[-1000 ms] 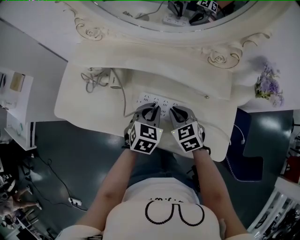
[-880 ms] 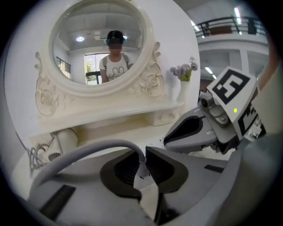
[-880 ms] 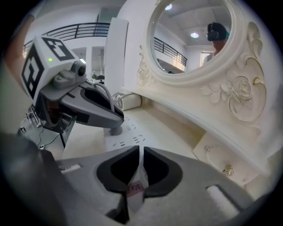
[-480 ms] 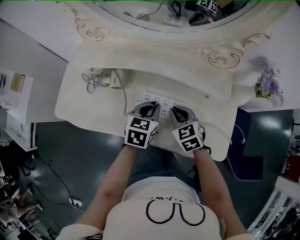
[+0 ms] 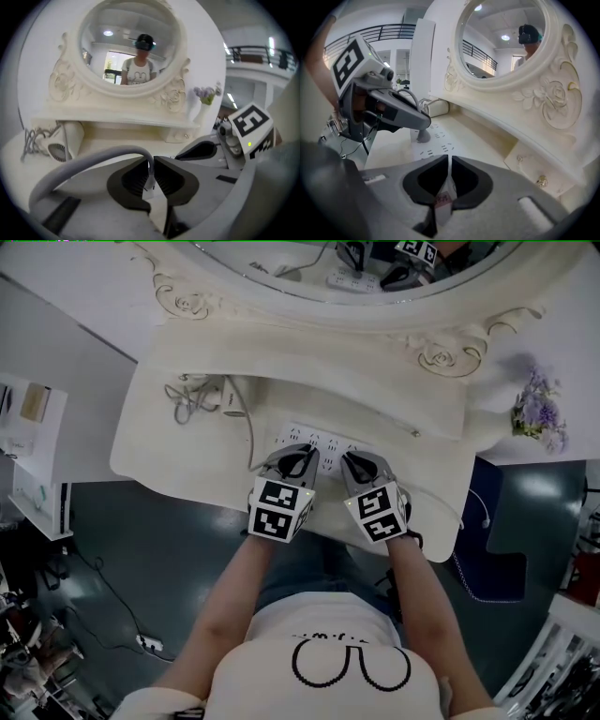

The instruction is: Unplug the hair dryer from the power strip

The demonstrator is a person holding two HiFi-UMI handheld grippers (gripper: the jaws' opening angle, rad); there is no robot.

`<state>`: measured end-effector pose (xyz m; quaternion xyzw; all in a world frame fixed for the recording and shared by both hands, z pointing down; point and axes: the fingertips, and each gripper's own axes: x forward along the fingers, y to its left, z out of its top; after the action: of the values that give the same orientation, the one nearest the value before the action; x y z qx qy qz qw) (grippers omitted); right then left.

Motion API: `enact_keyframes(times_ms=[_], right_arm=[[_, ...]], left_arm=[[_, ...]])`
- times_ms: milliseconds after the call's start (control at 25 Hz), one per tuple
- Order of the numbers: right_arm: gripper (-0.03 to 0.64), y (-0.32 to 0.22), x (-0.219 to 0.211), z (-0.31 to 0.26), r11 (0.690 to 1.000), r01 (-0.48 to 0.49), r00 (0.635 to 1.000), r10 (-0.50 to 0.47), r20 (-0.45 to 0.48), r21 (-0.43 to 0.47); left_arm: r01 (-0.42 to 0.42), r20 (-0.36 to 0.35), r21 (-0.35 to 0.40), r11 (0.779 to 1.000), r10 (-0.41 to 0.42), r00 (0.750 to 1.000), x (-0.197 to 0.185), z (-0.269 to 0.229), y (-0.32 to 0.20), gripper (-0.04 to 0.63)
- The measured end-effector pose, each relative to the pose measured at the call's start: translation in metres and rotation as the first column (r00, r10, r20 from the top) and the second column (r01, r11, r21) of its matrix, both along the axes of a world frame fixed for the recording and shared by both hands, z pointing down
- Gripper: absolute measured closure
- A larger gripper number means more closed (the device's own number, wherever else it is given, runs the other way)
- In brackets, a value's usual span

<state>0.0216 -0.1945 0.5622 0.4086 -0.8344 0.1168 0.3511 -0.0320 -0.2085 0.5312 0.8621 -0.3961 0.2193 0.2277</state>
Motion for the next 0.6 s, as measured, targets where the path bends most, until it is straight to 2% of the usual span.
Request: enact_keyframes(times_ms=[40, 80, 120, 240, 360, 400, 440, 520, 560, 600], right_arm=[[0.592, -0.0002, -0.0006, 0.0002, 1.000, 0.002, 1.000, -0.002, 0.003, -0.001], [0.592, -0.0003, -0.0011, 0.0003, 1.000, 0.005, 1.000, -0.005, 0.004, -0.001], [0.592, -0.0003, -0.0011, 0.0004, 1.000, 0.006, 1.000, -0.006, 0.004, -0.001], [0.594, -0.0002, 0.0005, 0.0005, 1.000, 0.001, 1.000, -0.001, -0.012, 0.000], [0.601, 0.0001, -0.0007, 0.0004, 1.000, 0.000, 1.000, 0.000, -0.027, 0.003], [0.601, 0.0003, -0.0010, 0.0006, 1.000, 0.001, 1.000, -0.001, -0.028, 0.004], [0.601, 0.0005, -0.0010, 0.0009, 1.000, 0.003, 1.000, -0.003, -0.026, 0.006], [0.603, 0.0007, -0.0012, 0.0007, 1.000, 0.008, 1.000, -0.008, -0.022, 0.008], [0.603, 0.0009, -0.0017, 0.0004, 1.000, 0.010, 1.000, -0.010, -0.022, 0.010], [0.604, 0.0010, -0.0023, 0.0002, 1.000, 0.011, 1.000, -0.011, -0.022, 0.011]], left_arm=[[0.037, -0.054, -0.033, 0.999, -0.038, 0.998, -0.0016, -0.0019, -0.0014, 0.558], [0.054, -0.069, -0.044, 0.998, -0.057, 0.996, -0.0023, -0.0025, -0.0019, 0.558], [0.053, -0.047, -0.033, 0.998, -0.054, 0.997, -0.0016, -0.0021, -0.0016, 0.560], [-0.007, 0.102, 0.045, 0.999, 0.002, 0.995, 0.0032, 0.0021, 0.0008, 0.561], [-0.053, 0.180, 0.082, 0.995, 0.037, 0.983, 0.0045, 0.0039, 0.0038, 0.561], [-0.055, 0.174, 0.081, 0.995, 0.040, 0.984, 0.0039, 0.0039, 0.0043, 0.561], [-0.038, 0.136, 0.065, 0.997, 0.029, 0.990, 0.0022, 0.0028, 0.0037, 0.561], [0.034, -0.003, -0.011, 0.999, -0.034, 0.999, -0.0028, -0.0018, -0.0002, 0.561], [0.058, -0.044, -0.040, 0.997, -0.060, 0.997, -0.0046, -0.0036, -0.0016, 0.561], [0.059, -0.038, -0.038, 0.998, -0.060, 0.997, -0.0051, -0.0045, -0.0017, 0.561]])
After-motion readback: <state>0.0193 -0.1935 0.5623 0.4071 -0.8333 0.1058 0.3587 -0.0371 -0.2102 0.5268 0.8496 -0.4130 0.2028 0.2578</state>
